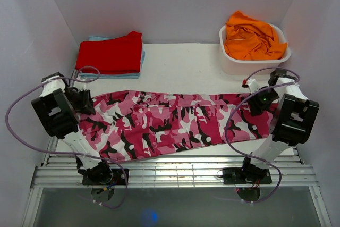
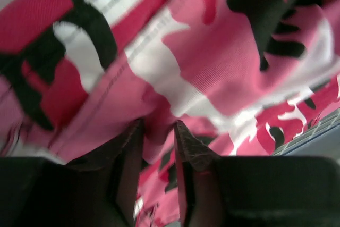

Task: Fold and stack the trousers
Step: Flatten the trousers out

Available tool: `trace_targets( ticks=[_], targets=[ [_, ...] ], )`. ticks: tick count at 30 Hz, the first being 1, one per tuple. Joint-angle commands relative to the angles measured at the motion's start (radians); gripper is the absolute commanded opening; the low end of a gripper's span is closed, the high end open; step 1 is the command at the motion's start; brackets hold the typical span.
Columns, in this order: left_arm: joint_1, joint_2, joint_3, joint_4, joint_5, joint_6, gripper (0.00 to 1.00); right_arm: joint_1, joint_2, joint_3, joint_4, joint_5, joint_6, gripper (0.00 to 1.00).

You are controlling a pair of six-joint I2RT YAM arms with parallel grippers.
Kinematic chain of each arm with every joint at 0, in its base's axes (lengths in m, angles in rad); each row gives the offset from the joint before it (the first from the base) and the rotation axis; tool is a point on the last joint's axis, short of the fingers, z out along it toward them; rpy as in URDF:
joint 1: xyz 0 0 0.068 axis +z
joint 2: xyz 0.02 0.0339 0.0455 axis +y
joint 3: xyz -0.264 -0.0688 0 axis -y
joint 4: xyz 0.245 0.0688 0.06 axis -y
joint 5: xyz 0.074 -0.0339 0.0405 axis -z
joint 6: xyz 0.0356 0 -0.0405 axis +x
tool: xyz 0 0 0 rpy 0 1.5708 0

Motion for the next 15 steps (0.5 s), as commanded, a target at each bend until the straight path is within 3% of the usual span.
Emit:
trace_targets(
  ticks=[1, 7, 15],
  targets=[
    [-0.011, 0.077, 0.000, 0.103, 0.052, -0.091, 0.38, -0.006, -0.026, -0.077, 0.045, 0.083, 0.005, 0.45],
    [-0.058, 0.261, 0.168, 0.155, 0.032, -0.123, 0.19, -0.008, -0.164, -0.325, 0.051, 0.175, -0.093, 0.35],
    [-0.097, 0.329, 0.366, 0.168, -0.023, -0.072, 0.17, -0.005, -0.302, -0.534, -0.058, 0.226, -0.254, 0.25]
  ],
)
